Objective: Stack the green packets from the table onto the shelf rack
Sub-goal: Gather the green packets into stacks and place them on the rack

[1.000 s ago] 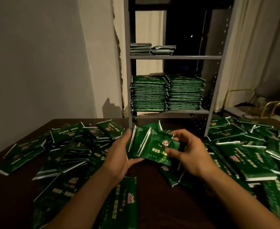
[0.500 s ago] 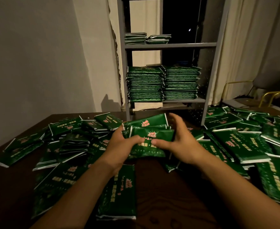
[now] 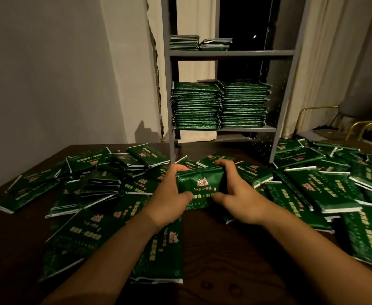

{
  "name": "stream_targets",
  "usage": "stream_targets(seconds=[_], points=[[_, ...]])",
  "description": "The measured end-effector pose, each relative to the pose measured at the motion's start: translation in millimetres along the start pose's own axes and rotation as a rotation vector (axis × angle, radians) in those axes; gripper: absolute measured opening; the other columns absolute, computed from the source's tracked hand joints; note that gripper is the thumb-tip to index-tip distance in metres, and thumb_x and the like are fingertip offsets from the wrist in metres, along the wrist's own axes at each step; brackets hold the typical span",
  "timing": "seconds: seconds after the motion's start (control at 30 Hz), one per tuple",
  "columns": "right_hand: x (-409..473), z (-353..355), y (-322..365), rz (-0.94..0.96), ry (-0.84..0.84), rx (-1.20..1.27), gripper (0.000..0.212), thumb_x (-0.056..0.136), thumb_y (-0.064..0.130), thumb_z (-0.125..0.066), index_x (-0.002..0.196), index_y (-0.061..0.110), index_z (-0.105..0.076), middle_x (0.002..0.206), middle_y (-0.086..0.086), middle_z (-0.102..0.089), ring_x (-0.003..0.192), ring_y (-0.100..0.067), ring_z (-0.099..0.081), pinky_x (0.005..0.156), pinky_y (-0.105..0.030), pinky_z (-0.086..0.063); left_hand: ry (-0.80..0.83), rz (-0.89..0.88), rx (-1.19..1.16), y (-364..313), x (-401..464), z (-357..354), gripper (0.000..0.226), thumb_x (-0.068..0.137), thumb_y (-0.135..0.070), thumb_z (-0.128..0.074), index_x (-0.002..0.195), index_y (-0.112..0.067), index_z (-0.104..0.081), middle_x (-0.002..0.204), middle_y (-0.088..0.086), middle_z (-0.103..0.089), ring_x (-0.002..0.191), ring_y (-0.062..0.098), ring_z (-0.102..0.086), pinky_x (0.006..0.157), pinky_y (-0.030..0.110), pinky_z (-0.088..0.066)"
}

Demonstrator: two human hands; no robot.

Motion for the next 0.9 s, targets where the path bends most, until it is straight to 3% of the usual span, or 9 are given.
stream_targets(seconds=[0.1, 0.23, 0.3, 0.4, 0.5, 0.6, 0.7, 0.8, 0.9], points=[[-2, 3, 1, -0.007, -0.041, -0.033, 0.075, 0.095, 0.001, -0.059, 0.149, 0.033, -0.019, 0.125, 0.009, -0.058, 0.118, -0.01, -0.058, 0.105, -0.032, -0.047, -0.008, -0.046, 0.037, 2, -2, 2, 0.056, 0.09, 0.008, -0.058, 0.13, -0.028, -0.044, 0.114, 0.001, -0.063, 0.092, 0.008, -0.066, 0.08, 0.04, -0.061], [-1, 11, 6, -0.004, -0.158, 0.118, 0.063, 0.09, -0.002, -0.067, 0.141, 0.025, -0.04, 0.114, 0.013, -0.064, 0.106, -0.005, -0.065, 0.092, -0.021, -0.054, -0.102, -0.089, -0.066, -4, -3, 7, 0.065, 0.087, 0.015, -0.06, 0.131, -0.032, -0.048, 0.118, -0.003, -0.063, 0.098, 0.007, -0.067, 0.082, 0.035, -0.062], [0, 18, 11, 0.018, -0.21, 0.157, 0.043, 0.089, -0.001, -0.069, 0.126, 0.017, -0.057, 0.109, 0.006, -0.071, 0.102, -0.009, -0.069, 0.091, -0.028, -0.057, -0.15, -0.115, -0.084, -14, -5, 11, 0.062, 0.086, 0.016, -0.059, 0.125, -0.032, -0.052, 0.111, -0.005, -0.065, 0.091, 0.001, -0.067, 0.077, 0.029, -0.061], [-2, 25, 24, 0.055, -0.223, 0.155, 0.033, 0.089, 0.004, -0.072, 0.116, 0.02, -0.063, 0.105, 0.002, -0.075, 0.099, -0.016, -0.071, 0.091, -0.042, -0.058, -0.156, -0.141, -0.051, -33, -5, 16, 0.059, 0.086, 0.014, -0.06, 0.122, -0.032, -0.053, 0.106, -0.004, -0.064, 0.079, 0.003, -0.067, 0.07, 0.036, -0.06], [-4, 41, 43, 0.118, -0.26, 0.105, 0.03, 0.088, 0.01, -0.075, 0.109, 0.028, -0.064, 0.103, 0.008, -0.074, 0.1, -0.008, -0.069, 0.093, -0.04, -0.056, -0.124, -0.153, -0.015, -58, -1, 22, 0.054, 0.088, 0.004, -0.066, 0.122, -0.035, -0.052, 0.107, -0.007, -0.063, 0.083, 0.0, -0.066, 0.07, 0.02, -0.058], [-6, 71, 72, 0.162, -0.269, 0.054, 0.033, 0.086, 0.016, -0.078, 0.113, 0.029, -0.063, 0.106, 0.012, -0.072, 0.102, 0.001, -0.066, 0.095, -0.032, -0.053, -0.048, -0.175, -0.084, -89, 8, 29, 0.046, 0.09, 0.003, -0.068, 0.119, -0.03, -0.055, 0.112, 0.002, -0.069, 0.095, 0.013, -0.071, 0.082, 0.032, -0.061], [-13, 102, 98, 0.193, -0.279, 0.051, 0.028, 0.085, 0.016, -0.078, 0.108, 0.027, -0.067, 0.107, 0.007, -0.073, 0.106, -0.009, -0.067, 0.101, -0.043, -0.051, 0.014, -0.204, -0.146, -120, 18, 36, 0.046, 0.089, 0.009, -0.066, 0.123, -0.021, -0.055, 0.117, 0.01, -0.068, 0.099, 0.019, -0.072, 0.081, 0.034, -0.062], [-19, 130, 126, 0.252, -0.328, -0.053, 0.024, 0.085, 0.013, -0.077, 0.103, 0.027, -0.069, 0.104, 0.008, -0.073, 0.103, -0.005, -0.067, 0.1, -0.04, -0.052, 0.042, -0.28, -0.087, -156, 31, 38, 0.049, 0.087, 0.009, -0.068, 0.125, -0.019, -0.057, 0.122, 0.004, -0.066, 0.111, 0.013, -0.066, 0.09, 0.027, -0.057], [-17, 151, 146, 0.292, -0.402, -0.158, 0.026, 0.085, 0.013, -0.075, 0.104, 0.028, -0.066, 0.1, 0.01, -0.072, 0.096, -0.002, -0.067, 0.091, -0.039, -0.058, -0.026, -0.369, 0.092, -182, 52, 38, 0.047, 0.085, -0.003, -0.076, 0.124, -0.025, -0.06, 0.12, -0.003, -0.064, 0.115, 0.014, -0.061, 0.105, 0.039, -0.05]])
Point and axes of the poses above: each hand's wrist, its own x-axis towards the middle knuckle, its own z-axis out of the back of the hand, y = z × x, the point moved 2 cm from there along x, towards the middle knuckle
